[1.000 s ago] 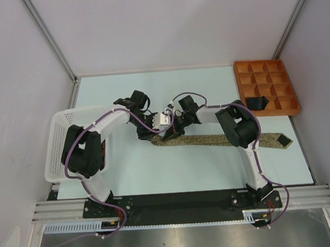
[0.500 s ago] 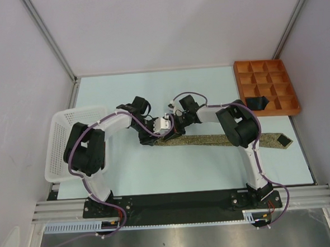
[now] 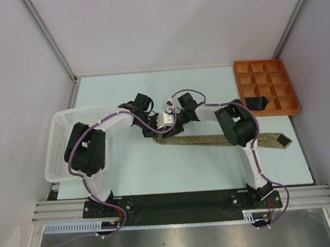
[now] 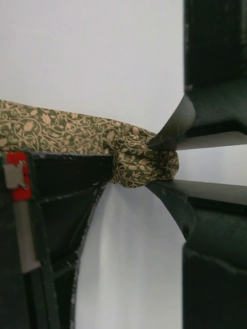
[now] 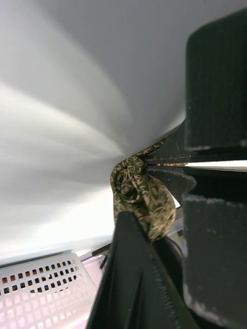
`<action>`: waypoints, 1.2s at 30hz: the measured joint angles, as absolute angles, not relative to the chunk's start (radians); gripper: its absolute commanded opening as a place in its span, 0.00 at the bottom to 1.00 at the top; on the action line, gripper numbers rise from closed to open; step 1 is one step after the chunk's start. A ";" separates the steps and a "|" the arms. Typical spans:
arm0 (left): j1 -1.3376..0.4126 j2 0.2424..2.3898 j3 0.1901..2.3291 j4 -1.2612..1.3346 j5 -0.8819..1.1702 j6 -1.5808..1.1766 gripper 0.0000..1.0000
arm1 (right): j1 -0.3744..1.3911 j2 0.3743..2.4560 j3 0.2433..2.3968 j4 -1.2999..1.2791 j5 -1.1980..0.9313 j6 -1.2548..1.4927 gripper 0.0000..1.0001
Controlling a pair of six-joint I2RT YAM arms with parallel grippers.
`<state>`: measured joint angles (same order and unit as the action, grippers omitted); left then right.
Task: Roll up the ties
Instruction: Roll the tie at the center of the board.
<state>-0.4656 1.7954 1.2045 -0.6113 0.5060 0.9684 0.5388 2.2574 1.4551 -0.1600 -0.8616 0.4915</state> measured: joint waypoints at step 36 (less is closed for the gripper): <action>-0.570 1.887 1.250 -0.649 0.469 0.978 0.29 | 0.455 2.128 1.359 -0.327 -0.910 0.369 0.33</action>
